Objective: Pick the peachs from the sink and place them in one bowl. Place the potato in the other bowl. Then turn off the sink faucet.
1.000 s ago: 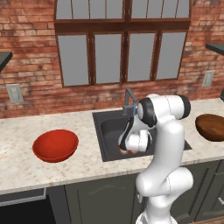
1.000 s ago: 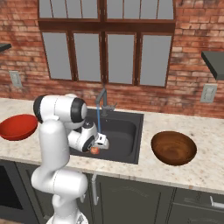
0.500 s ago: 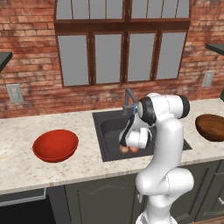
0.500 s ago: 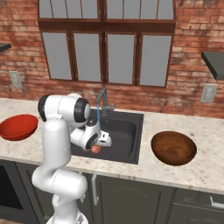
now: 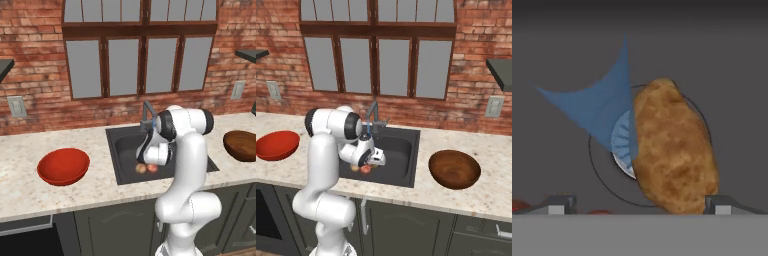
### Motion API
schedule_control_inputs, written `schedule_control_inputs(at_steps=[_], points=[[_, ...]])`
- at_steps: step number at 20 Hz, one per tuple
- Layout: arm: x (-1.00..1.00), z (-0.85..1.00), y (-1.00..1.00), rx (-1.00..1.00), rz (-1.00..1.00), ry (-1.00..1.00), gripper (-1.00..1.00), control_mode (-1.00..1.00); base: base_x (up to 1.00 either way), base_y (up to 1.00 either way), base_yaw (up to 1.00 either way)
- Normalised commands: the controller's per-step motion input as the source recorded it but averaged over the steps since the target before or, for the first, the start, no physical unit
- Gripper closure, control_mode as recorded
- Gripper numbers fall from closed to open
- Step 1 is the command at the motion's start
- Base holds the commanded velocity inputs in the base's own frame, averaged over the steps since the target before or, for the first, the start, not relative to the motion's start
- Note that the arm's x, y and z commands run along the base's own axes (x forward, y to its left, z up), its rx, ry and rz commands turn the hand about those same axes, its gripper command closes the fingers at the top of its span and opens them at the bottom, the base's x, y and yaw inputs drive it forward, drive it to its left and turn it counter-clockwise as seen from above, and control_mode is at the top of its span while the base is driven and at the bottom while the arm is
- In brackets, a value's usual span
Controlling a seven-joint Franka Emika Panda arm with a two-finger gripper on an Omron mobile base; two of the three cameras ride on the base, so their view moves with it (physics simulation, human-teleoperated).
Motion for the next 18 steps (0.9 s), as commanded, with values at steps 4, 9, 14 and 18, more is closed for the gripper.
schedule_control_inputs(at_steps=[4,9,14,18], points=[[0.00,-0.38,0.04,0.00,-0.02,0.01,-1.00,-1.00,0.00,0.00,0.00],[0.00,-0.33,0.00,0.00,-0.04,0.02,-1.00,-1.00,0.00,0.00,0.00],[0.00,-0.33,0.00,0.00,-0.05,0.00,-1.00,-1.00,0.00,0.00,0.00],[0.03,-0.38,0.00,0.00,-0.02,0.00,-1.00,-1.00,0.00,0.00,0.00]])
